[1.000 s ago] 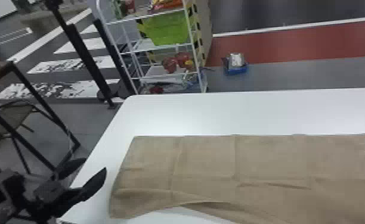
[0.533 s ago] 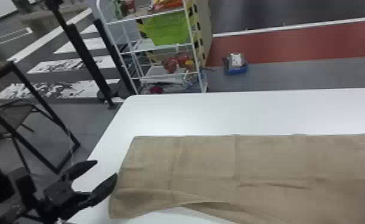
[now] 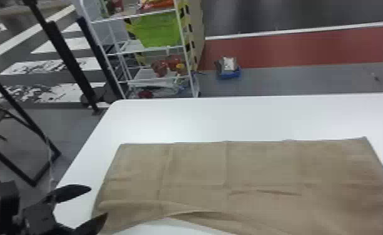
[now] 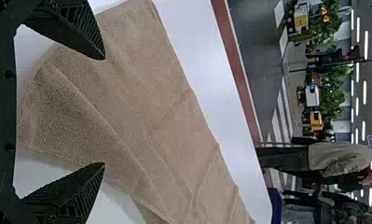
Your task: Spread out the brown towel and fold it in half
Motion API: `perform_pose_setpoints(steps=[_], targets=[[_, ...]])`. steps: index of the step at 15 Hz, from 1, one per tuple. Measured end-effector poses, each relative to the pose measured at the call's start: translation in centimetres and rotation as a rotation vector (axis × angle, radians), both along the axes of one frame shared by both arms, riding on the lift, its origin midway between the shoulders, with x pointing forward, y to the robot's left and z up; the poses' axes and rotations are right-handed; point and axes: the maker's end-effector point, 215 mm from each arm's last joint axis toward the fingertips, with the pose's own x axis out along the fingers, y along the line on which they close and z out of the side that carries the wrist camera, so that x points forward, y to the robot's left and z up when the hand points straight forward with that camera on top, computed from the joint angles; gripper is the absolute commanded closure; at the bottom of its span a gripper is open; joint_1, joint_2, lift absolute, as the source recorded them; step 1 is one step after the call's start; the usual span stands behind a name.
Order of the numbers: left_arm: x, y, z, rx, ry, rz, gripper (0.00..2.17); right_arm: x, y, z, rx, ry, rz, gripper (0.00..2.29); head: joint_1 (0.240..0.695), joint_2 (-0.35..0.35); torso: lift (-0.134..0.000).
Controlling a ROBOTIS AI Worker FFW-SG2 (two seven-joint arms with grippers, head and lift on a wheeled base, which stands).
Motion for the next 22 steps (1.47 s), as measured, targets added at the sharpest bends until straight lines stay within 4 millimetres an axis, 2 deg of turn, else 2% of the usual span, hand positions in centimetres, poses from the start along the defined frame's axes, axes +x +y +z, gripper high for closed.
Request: perform_pose_setpoints(steps=[2,6,8,11,16,20,22], targets=[[0.2,0.3,-1.1,0.072,0.023,0.006,0.08,1.9,-0.6,-0.7,-0.018,0.014,-0.036,0.04,0.695,0.230,-0.134],[1.2,1.5,-4.6,0.193,0.096,0.034,0.08,5.0,-1.3,-1.2,-0.038,0.004,-0.104,0.04,0.695,0.223,-0.134],[1.5,1.7,-6.0,0.223,0.126,0.033,0.08,6.6,-1.3,-1.5,-0.037,0.008,-0.122,0.04,0.695,0.218,-0.134],[1.5,2.7,-7.0,0.264,0.156,0.047,0.08,8.8,-0.5,-2.4,-0.047,0.021,-0.131,0.04,0.695,0.232,-0.134],[1.0,4.9,-6.9,0.304,0.174,0.069,0.08,11.6,1.0,-4.0,-0.101,0.033,-0.128,0.04,0.695,0.271,-0.134],[0.8,5.0,-6.5,0.307,0.176,0.062,0.08,12.7,2.7,-5.6,-0.142,0.033,-0.097,0.04,0.695,0.291,-0.134],[0.6,5.0,-6.3,0.307,0.183,0.050,0.08,12.9,2.7,-5.7,-0.152,0.033,-0.096,0.04,0.695,0.294,-0.134]])
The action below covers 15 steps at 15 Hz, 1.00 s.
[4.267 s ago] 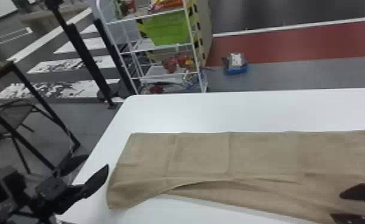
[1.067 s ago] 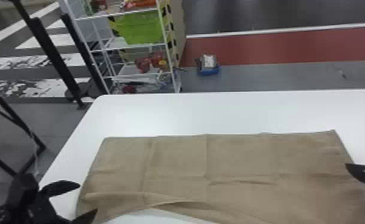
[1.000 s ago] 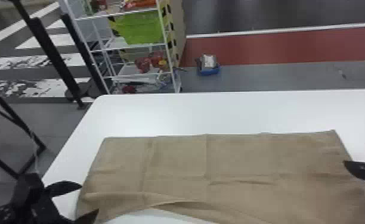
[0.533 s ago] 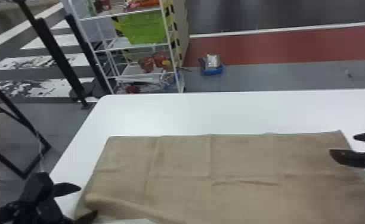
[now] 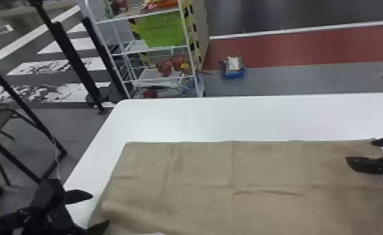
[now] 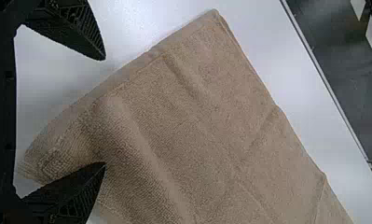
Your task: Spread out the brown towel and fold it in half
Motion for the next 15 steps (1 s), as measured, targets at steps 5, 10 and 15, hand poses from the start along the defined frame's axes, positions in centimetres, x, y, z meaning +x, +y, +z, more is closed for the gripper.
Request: perform_pose_setpoints(steps=[5,10,15], targets=[[-0.4,2.1,3.7,0.034,-0.062,0.033,0.08,-0.4,-0.8,0.9,0.014,-0.018,-0.016,0.04,0.695,0.308,-0.134],[4.7,2.4,9.3,-0.282,-0.281,0.274,0.08,-0.5,-1.7,1.4,0.015,-0.030,-0.051,0.11,0.695,0.297,-0.134],[13.9,-2.5,10.6,-0.469,-0.255,0.295,0.25,0.3,-2.8,2.3,0.062,-0.038,-0.115,0.13,0.695,0.206,-0.134]])
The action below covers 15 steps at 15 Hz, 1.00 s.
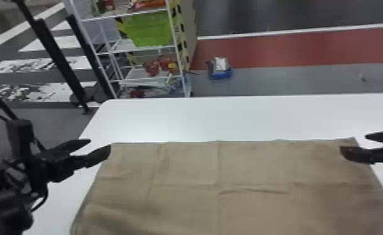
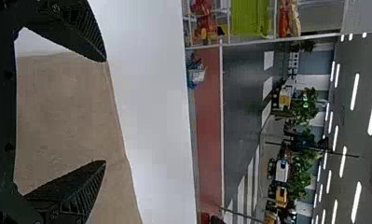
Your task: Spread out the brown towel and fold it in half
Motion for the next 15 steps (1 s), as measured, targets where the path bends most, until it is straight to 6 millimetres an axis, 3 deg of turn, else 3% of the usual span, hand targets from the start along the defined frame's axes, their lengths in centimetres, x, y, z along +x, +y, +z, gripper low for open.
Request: perform_pose_setpoints(steps=[3,5,9,15], targets=[[4.6,-1.3,-0.5,0.035,0.098,-0.052,0.26,0.1,-1.7,0.5,0.017,-0.009,-0.036,0.14,0.695,0.161,-0.134],[6.2,-2.1,-1.8,0.078,0.167,-0.096,0.27,0.1,-2.9,0.7,0.025,-0.013,-0.062,0.14,0.695,0.140,-0.134],[7.0,-2.3,-4.2,0.141,0.268,-0.142,0.28,-0.1,-4.8,0.8,0.039,-0.023,-0.098,0.14,0.695,0.112,-0.134],[8.4,-1.4,-6.1,0.233,0.362,-0.156,0.33,-0.8,-5.5,0.2,0.043,-0.020,-0.107,0.14,0.695,0.112,-0.134]])
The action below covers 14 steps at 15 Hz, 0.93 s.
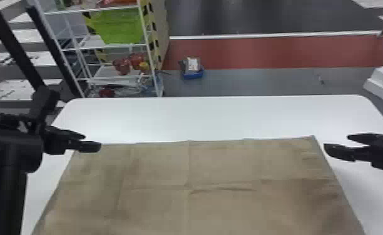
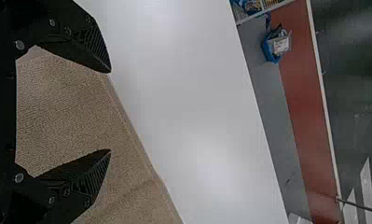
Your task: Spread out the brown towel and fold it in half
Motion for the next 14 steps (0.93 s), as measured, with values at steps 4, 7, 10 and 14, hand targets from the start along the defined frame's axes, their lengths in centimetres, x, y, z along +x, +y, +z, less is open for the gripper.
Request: perform_pose_setpoints(steps=[4,7,10,14], targets=[[0.9,1.0,-1.0,0.063,0.038,-0.002,0.33,-0.4,-0.3,-0.4,-0.006,0.001,0.000,0.14,0.695,0.119,-0.134],[1.2,2.2,-1.5,0.087,0.061,0.002,0.33,-0.5,-0.3,-0.5,-0.005,-0.001,0.004,0.14,0.695,0.128,-0.134],[1.0,3.3,-2.0,0.090,0.084,0.012,0.33,-0.5,-0.3,-0.5,-0.003,-0.001,0.005,0.14,0.695,0.141,-0.134],[0.9,3.6,-2.6,0.092,0.096,0.005,0.40,-0.6,-0.3,-0.6,-0.003,0.000,0.006,0.14,0.695,0.144,-0.134]])
